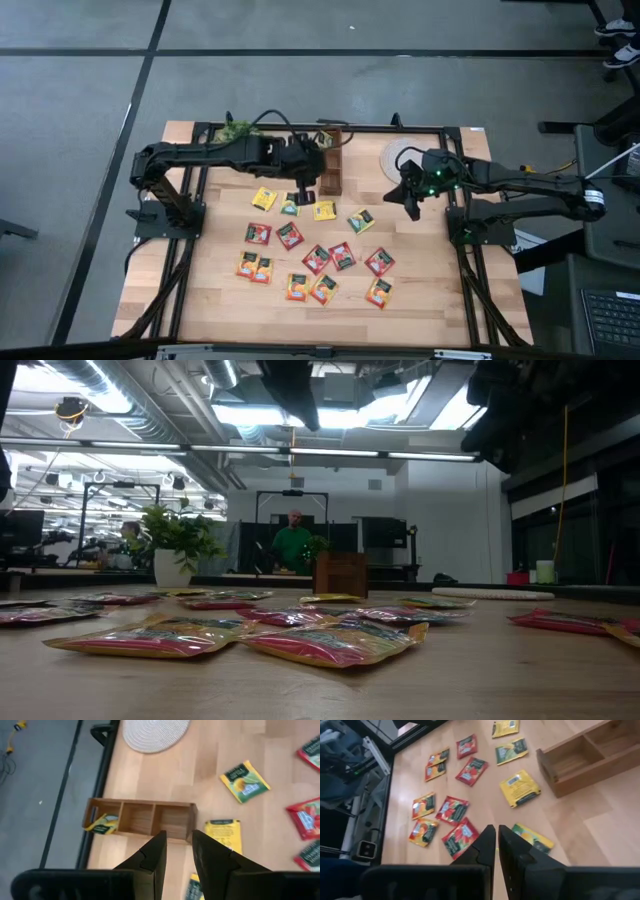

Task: Pick & Place Tea
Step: Put the yellow tea bag into the left section of the wooden organizer

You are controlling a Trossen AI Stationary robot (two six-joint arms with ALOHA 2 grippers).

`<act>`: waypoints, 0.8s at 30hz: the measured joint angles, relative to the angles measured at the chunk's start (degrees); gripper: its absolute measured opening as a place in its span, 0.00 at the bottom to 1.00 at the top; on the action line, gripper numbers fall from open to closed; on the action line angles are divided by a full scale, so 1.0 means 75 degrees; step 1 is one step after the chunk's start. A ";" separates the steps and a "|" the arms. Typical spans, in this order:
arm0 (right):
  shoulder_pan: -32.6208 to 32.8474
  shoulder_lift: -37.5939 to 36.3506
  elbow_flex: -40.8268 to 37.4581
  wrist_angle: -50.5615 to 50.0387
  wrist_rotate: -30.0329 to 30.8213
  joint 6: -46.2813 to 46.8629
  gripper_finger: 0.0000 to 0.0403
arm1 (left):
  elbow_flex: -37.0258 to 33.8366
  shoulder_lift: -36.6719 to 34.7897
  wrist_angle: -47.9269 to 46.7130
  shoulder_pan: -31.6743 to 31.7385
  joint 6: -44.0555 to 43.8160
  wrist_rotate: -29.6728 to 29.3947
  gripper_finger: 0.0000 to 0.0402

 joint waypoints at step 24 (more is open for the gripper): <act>0.1086 0.1215 -0.0003 0.0059 0.0303 0.0634 0.06 | 0.0000 0.0033 -0.0729 -0.0412 -0.0677 0.1031 0.20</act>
